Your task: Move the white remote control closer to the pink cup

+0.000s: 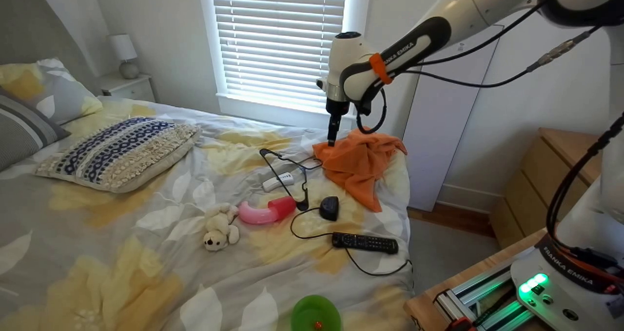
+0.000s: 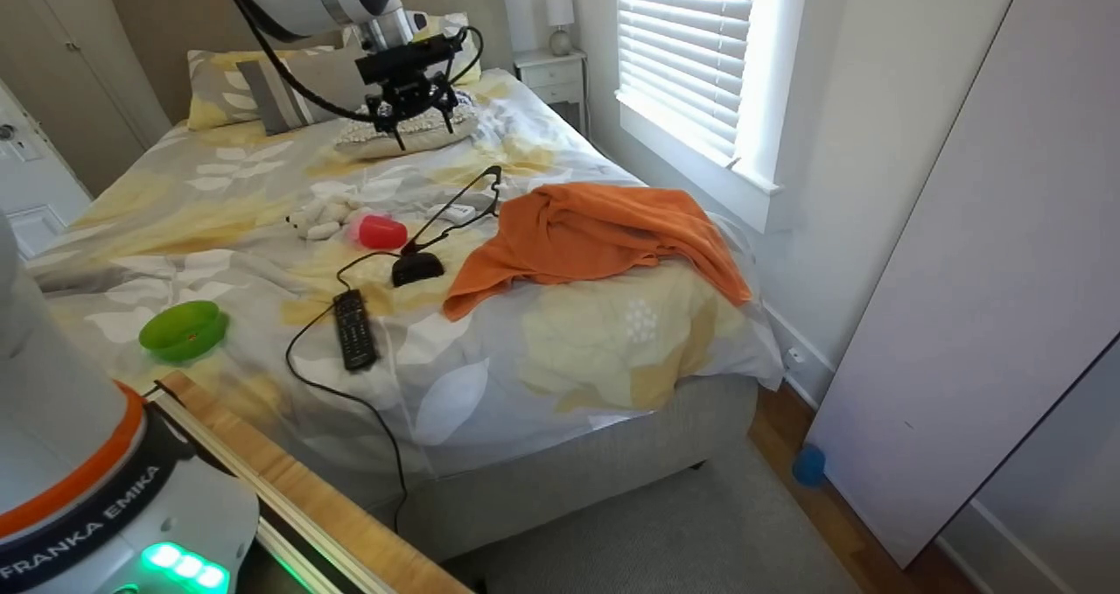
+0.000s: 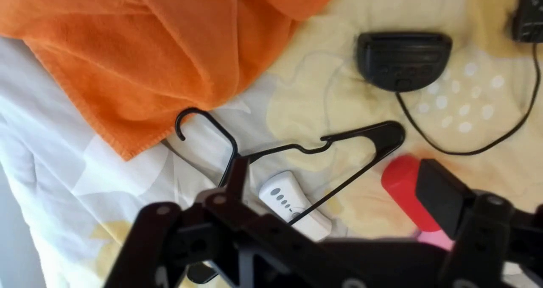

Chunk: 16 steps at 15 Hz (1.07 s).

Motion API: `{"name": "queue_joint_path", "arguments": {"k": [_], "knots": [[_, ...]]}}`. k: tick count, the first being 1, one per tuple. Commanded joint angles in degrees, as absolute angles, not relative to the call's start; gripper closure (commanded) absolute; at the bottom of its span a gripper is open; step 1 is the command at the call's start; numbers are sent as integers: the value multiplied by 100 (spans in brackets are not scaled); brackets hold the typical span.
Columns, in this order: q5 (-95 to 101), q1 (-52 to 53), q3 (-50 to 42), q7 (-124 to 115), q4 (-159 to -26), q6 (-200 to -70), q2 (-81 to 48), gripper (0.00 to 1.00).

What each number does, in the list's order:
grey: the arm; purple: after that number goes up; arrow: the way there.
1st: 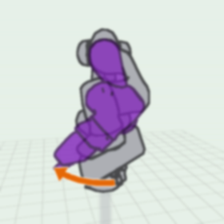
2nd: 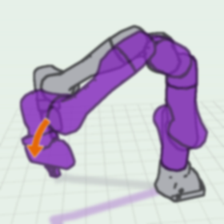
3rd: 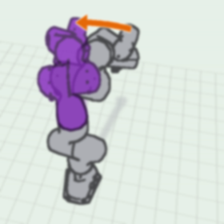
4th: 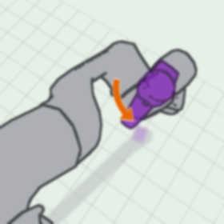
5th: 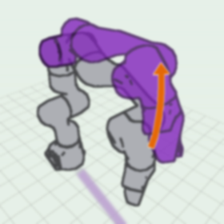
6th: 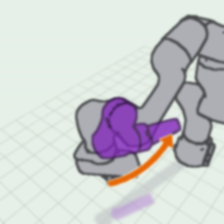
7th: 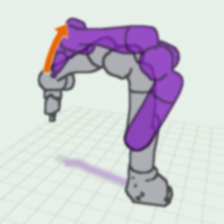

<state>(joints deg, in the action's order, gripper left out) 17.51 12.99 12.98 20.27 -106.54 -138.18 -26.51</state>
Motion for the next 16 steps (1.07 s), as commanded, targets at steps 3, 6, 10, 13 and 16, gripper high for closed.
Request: {"name": "queue_joint_path", "arguments": {"k": [3,6,10,13,16], "knots": [[1729,1339,1245,2044,-10505,-13835,-2820,0],[1729,1338,1248,2043,-10515,-13833,-2743,0],[1729,1338,1248,2043,-10525,-13832,-2730,0],[1707,1306,1313,2295,-10343,-13828,-2902,0],[1570,1221,1601,3238,-9873,-13914,-3378,0]]}}
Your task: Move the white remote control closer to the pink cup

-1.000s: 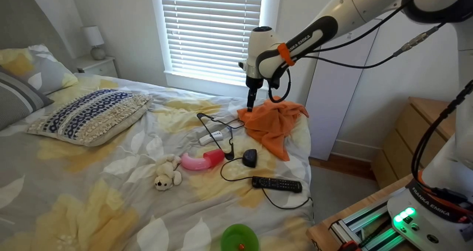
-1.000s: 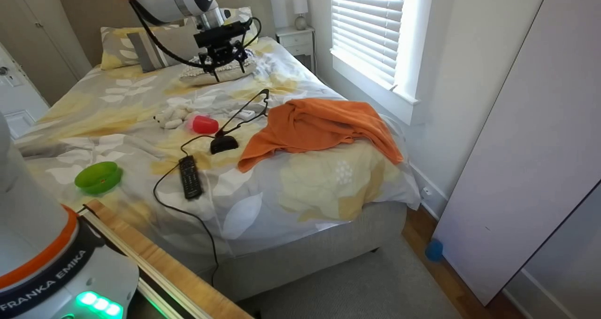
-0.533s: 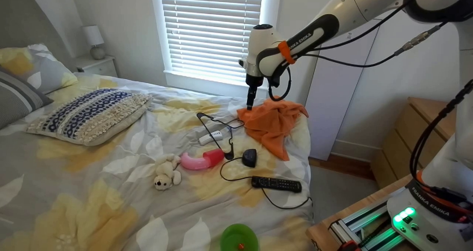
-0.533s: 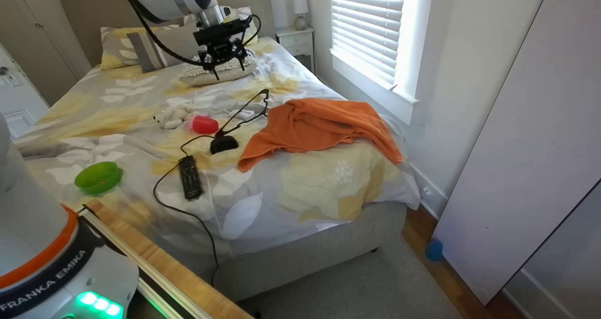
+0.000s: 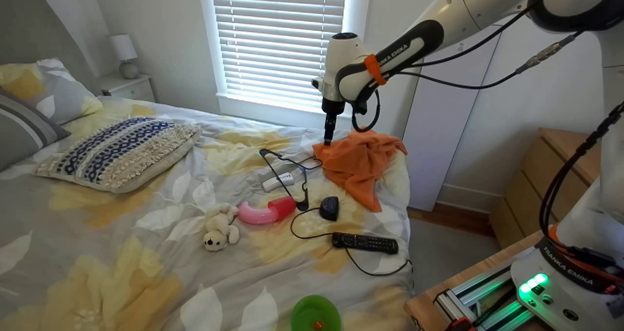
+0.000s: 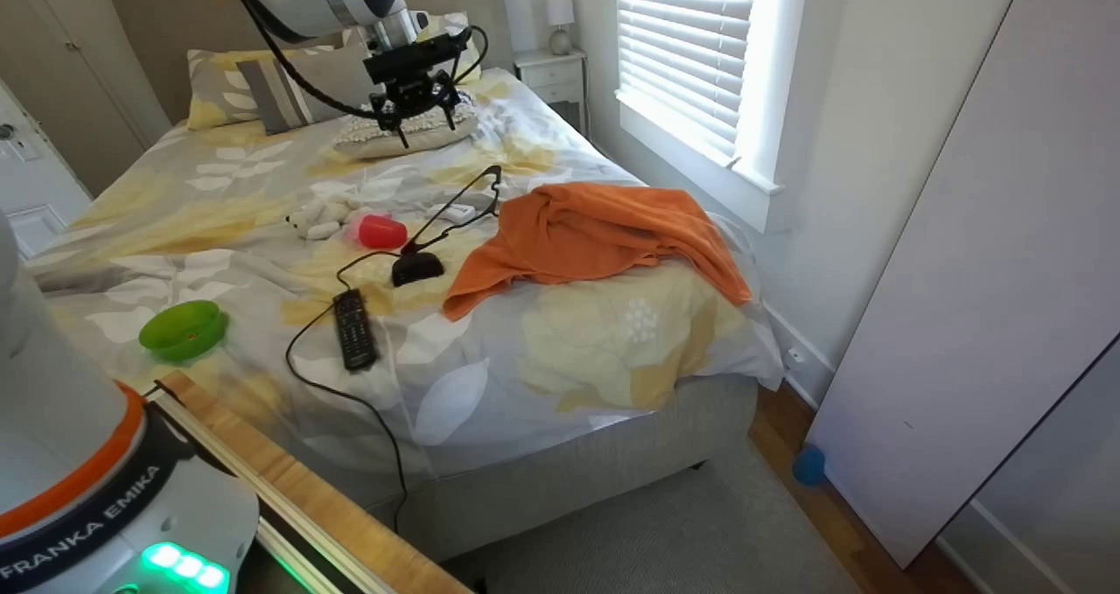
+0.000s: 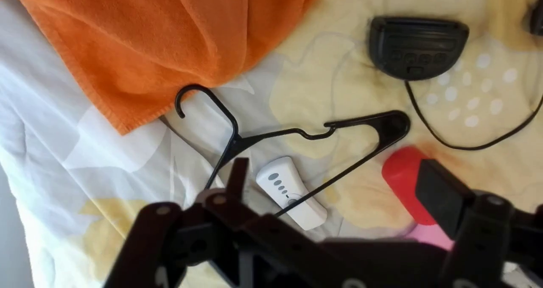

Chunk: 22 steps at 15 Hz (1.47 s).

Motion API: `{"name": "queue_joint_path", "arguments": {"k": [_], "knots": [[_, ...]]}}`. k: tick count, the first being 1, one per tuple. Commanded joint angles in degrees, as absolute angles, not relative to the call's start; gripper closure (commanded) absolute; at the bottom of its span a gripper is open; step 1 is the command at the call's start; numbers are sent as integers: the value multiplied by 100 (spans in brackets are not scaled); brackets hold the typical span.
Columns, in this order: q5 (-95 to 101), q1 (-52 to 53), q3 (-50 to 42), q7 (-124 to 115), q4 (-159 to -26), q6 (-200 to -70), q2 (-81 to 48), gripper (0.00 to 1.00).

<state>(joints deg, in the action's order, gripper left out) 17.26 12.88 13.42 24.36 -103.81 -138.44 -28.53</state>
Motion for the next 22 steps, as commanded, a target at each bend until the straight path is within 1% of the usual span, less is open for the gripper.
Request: {"name": "queue_joint_path", "arguments": {"k": [1,7,13,22], "knots": [[1531,1210,1690,3494,-9733,-13976,-3532,0],[1221,1142,2100,5108,-8731,-14063,-4652,0],[881,1142,2180,6423,-7552,-13905,-5791,0],[835,1504,2003,6604,-5304,-13426,-7450,0]]}}
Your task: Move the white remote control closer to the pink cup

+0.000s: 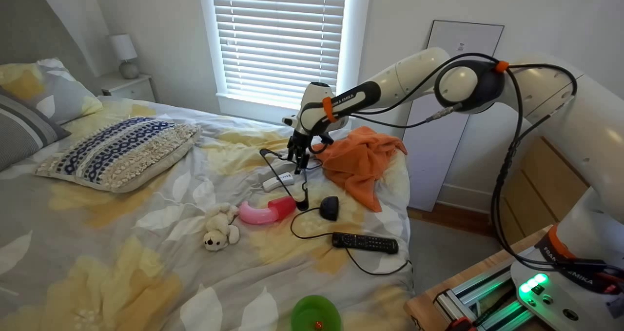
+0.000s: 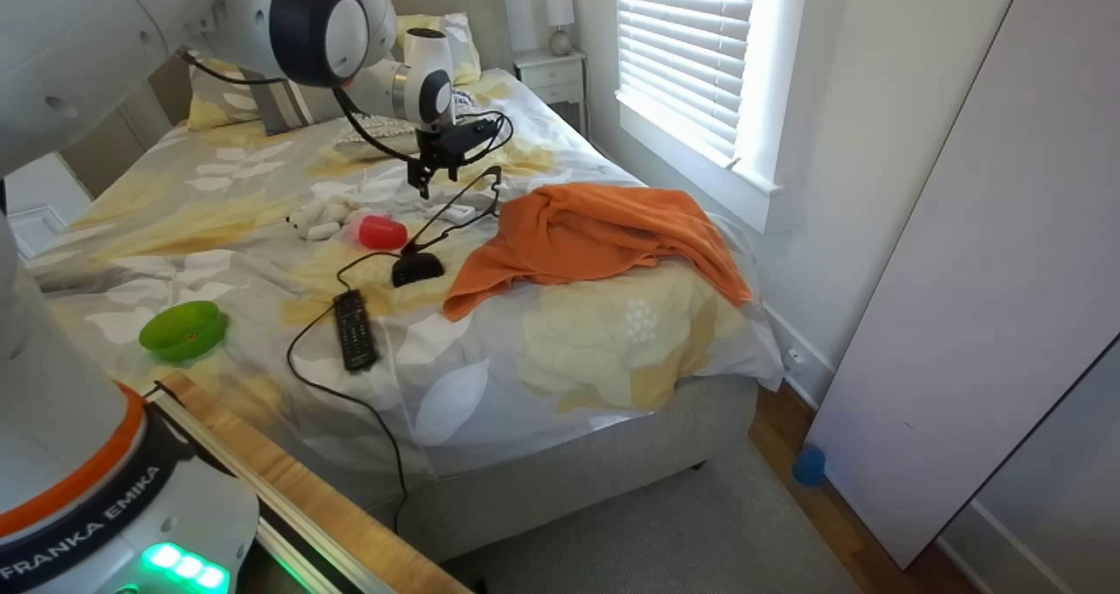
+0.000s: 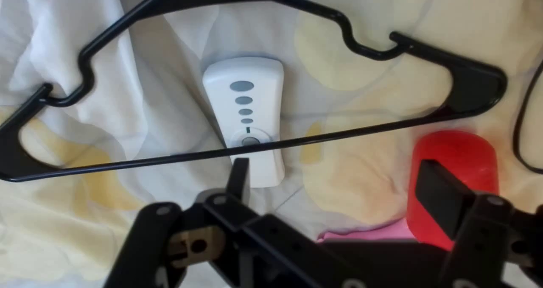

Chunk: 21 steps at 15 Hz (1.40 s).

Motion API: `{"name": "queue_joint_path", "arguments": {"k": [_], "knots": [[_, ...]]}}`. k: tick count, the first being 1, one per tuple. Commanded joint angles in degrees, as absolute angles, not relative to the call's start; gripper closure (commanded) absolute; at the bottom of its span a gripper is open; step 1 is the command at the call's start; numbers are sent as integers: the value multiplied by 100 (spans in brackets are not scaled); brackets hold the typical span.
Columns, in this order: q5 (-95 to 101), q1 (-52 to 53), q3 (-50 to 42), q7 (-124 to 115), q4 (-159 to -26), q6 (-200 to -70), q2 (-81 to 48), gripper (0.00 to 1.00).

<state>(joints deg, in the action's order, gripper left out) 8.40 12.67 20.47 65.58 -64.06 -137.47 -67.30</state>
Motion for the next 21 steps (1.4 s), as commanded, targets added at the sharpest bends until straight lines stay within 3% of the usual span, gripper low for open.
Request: {"name": "queue_joint_path", "arguments": {"k": [1,11,12,21], "knots": [[857,1553,1992,6628,-5045,-13347,-7626,0],[1025,2002,1761,6911,-3111,-13021,-8949,0],[749,1995,1500,6937,-3790,-13310,-8529,0],[865,2287,1002,6828,-3767,-13339,-8532,0]]}}
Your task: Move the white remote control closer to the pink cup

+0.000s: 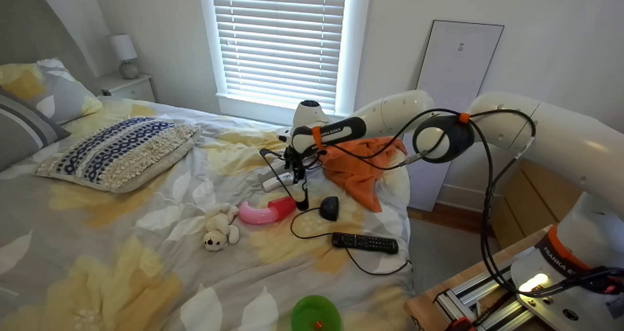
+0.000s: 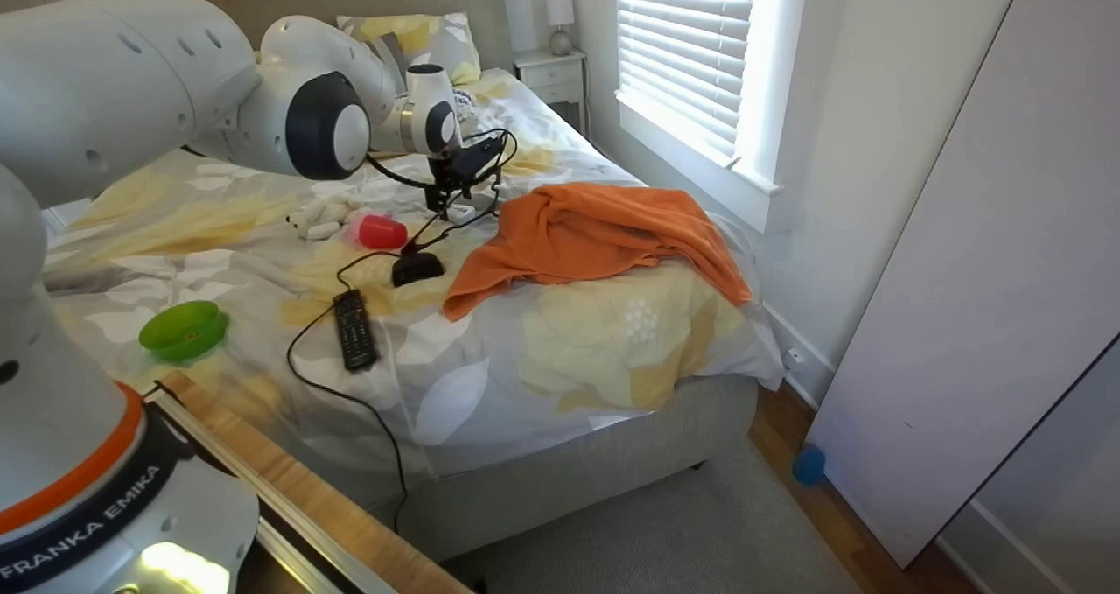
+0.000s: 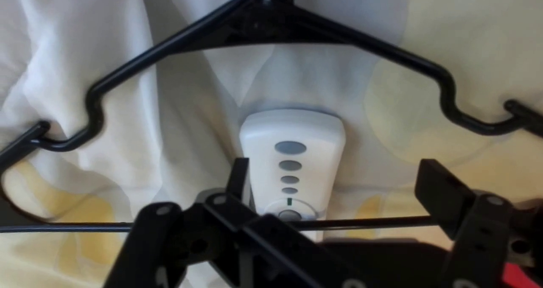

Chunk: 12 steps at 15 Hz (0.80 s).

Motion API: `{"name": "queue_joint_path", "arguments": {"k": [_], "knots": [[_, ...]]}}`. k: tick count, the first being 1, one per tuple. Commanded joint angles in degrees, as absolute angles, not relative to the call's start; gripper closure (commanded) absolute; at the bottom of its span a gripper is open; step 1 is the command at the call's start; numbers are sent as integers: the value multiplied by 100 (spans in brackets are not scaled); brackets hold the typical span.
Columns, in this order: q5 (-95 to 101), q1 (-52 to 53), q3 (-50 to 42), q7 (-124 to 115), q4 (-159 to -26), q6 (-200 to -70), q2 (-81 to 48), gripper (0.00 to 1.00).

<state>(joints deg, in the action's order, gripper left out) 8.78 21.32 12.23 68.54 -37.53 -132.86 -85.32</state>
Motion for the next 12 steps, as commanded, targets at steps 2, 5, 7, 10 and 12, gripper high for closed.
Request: {"name": "queue_joint_path", "arguments": {"k": [2,5,7,10,12], "knots": [[909,2356,901,6792,-3755,-13269,-8531,0],[974,2464,749,6707,-3728,-13266,-8531,0],[975,2505,711,6667,-3712,-13245,-8528,0],[1068,2589,546,6487,-3720,-13287,-8513,0],[1160,2650,460,6437,-3721,-13213,-8507,0]]}}
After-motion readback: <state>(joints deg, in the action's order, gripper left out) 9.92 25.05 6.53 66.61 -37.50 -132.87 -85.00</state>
